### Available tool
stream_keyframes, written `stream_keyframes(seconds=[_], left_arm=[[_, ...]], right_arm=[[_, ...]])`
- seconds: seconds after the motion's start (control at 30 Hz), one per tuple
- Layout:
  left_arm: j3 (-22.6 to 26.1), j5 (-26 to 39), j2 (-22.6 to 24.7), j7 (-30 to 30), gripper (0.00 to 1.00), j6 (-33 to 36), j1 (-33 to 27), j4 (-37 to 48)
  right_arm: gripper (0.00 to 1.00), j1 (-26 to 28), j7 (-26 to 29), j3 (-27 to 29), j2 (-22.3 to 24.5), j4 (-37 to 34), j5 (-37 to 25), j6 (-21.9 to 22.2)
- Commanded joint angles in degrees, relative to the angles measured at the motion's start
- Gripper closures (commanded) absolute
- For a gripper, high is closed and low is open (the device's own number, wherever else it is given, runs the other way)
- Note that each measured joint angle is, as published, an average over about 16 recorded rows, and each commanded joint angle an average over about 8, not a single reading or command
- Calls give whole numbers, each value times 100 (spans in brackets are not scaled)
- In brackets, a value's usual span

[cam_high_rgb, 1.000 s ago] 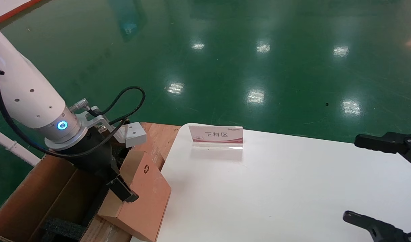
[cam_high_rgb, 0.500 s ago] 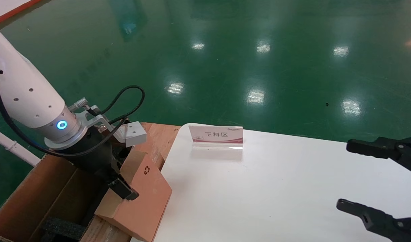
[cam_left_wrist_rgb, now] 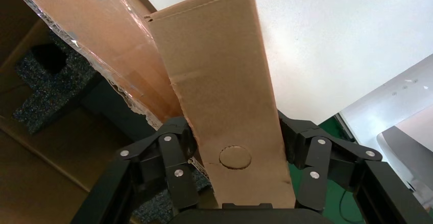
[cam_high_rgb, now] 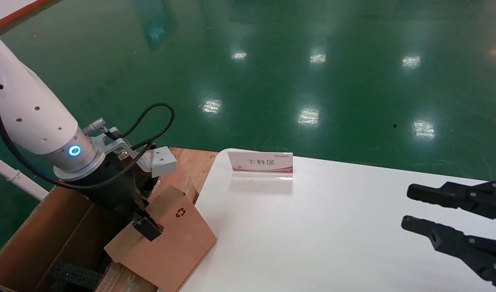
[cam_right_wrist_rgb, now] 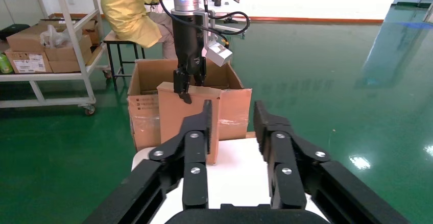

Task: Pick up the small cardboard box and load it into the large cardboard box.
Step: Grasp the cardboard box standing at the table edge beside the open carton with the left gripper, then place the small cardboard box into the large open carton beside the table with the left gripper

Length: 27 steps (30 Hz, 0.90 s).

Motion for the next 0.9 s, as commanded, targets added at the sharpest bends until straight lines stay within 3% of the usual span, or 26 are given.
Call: stream_keyframes(seconds=[0.03,0.3,0.6,0.9], left_arm=[[6,2,8,6,100,0,11,17],[-229,-282,30,148,100,19,-305,187],[-589,-380,59,574,100,312,-1200,842],[-335,-227,181,1156,100,531,-2393,1830]], right_arm=[[100,0,0,0,0,0,0,0],[100,2,-2,-3,0,-3,1,-1],[100,3,-4,-6,1,-4,3,0],[100,4,-6,-10,2,-4,6,1]])
